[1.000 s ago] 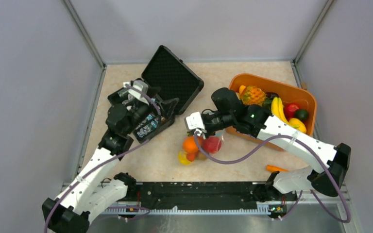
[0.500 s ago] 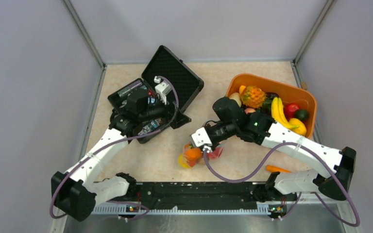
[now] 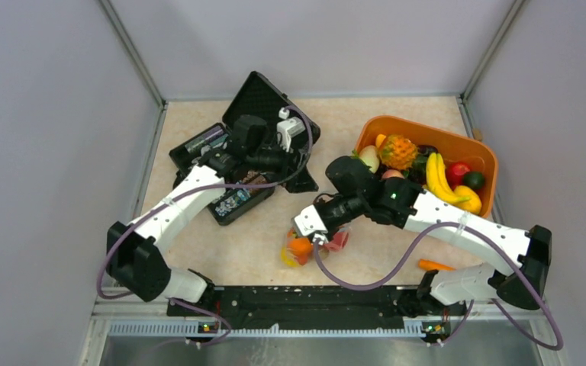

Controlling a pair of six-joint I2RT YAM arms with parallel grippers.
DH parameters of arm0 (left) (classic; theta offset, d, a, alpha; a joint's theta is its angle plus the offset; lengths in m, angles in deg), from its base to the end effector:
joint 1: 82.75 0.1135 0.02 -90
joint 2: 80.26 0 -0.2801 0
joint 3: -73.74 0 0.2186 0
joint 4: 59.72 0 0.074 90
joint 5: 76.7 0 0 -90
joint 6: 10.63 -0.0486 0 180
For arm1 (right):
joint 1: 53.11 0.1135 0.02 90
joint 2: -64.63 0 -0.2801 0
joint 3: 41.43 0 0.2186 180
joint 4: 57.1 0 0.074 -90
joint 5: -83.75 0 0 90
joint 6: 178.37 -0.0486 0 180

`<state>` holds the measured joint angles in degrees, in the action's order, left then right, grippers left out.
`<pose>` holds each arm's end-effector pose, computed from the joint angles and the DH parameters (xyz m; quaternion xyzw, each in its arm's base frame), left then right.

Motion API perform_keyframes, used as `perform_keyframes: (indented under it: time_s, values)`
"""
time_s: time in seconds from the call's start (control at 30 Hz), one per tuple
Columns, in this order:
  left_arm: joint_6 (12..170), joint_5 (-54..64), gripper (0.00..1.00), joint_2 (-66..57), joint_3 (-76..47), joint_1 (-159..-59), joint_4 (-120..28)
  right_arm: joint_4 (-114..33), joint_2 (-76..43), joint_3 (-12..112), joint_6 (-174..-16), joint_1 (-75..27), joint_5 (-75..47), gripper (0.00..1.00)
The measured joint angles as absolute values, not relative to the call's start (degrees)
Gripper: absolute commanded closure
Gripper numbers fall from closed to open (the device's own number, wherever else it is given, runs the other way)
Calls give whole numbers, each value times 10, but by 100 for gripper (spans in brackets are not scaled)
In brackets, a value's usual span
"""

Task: Place the food in the zip-top bag and seal the zipper

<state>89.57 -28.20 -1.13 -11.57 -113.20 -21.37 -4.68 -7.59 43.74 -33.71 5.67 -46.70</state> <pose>0.2233 -0.1686 0.3533 0.3125 0.7757 -0.4479 0.3163 0.0939 0.2158 0.3587 -0.7904 0.3423 0.3268 0.3890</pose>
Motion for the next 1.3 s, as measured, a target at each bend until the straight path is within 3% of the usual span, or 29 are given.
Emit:
perform_keyframes:
  time_s: [0.47,0.57,0.77,0.87,0.93,1.07,1.13,1.3]
  values:
    - [810,-276,7,30,-152,-1184,-105,-61,-101,454,-347,72,-435,100]
    - [800,-276,12,30,-155,-1184,-101,-61,-101,454,-350,72,-434,100]
    - [781,-264,40,35,-194,-1185,-85,-65,-101,455,-355,78,-422,100]
    - [774,-258,38,44,-206,-1188,-77,-69,-101,455,-359,79,-414,100]
    - [771,-251,30,49,-206,-1193,-70,-74,-101,455,-361,79,-408,100]
    - [764,-250,30,55,-206,-1201,-59,-80,-101,455,-361,79,-397,100]
    - [762,-250,32,55,-206,-1205,-55,-84,-102,455,-362,79,-392,100]
    - [761,-227,55,63,-212,-1214,-46,-87,-104,455,-368,79,-386,100]
